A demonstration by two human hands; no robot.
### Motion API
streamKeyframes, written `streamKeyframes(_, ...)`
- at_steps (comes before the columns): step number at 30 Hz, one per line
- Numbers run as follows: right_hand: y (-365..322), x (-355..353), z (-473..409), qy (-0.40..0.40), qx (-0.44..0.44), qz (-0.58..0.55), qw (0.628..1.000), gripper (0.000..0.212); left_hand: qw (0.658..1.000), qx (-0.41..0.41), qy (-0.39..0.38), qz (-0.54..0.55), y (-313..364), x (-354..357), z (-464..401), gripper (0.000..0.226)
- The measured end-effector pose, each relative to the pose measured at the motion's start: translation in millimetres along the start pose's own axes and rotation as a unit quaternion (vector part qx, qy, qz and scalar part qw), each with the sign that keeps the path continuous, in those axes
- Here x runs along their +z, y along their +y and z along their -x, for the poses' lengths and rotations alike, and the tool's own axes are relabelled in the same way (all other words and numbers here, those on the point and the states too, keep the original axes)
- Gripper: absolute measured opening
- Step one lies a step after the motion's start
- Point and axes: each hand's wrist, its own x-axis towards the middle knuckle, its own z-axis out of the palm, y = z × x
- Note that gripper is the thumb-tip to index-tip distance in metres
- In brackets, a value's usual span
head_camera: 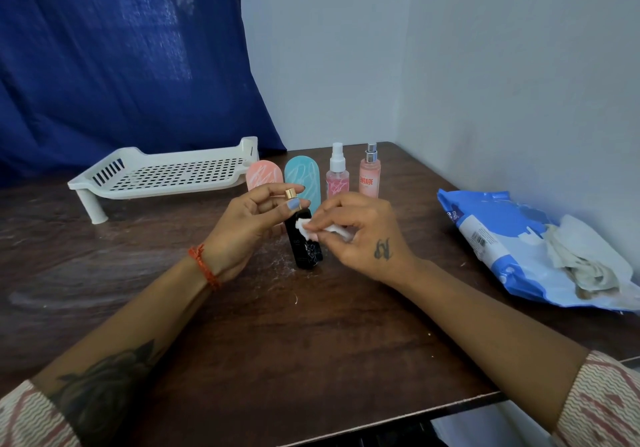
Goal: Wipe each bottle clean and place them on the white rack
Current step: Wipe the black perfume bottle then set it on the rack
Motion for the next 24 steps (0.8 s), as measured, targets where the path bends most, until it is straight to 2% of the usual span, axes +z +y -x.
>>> streamKeyframes(5, 4.3, -1.0, 1.2, -0.017, 0.024, 0.021, 0.999, 0.009, 1.000, -0.006, -0.001, -0.004, -0.4, -1.3, -0.6, 0.034)
streamKeyframes(10, 1.3, -1.4, -0.6, 0.006, 0.028, 0.028, 0.999, 0.013, 1.000, -0.005, 0.002, -0.005, -1.0, -1.7, -0.9, 0.034)
streamKeyframes(14, -3.0, -1.6, 0.3, -0.023, 0.012, -0.011, 1.000, 0.015, 1.000, -0.008, 0.009, -0.001, -1.4, -2.4, -1.3, 0.034)
streamKeyframes(18, -0.2, -2.9, 0.8, -0.045, 0.024, -0.003, 0.999, 0.013, 1.000, -0.009, 0.009, -0.007, -2.1, -2.3, -1.6, 0.034)
streamKeyframes(24, -2.6, -2.3, -0.8, -0.018, 0.026, 0.024, 0.999, 0.014, 1.000, -0.013, 0.012, -0.007, -1.8, -3.2, -2.0, 0.036)
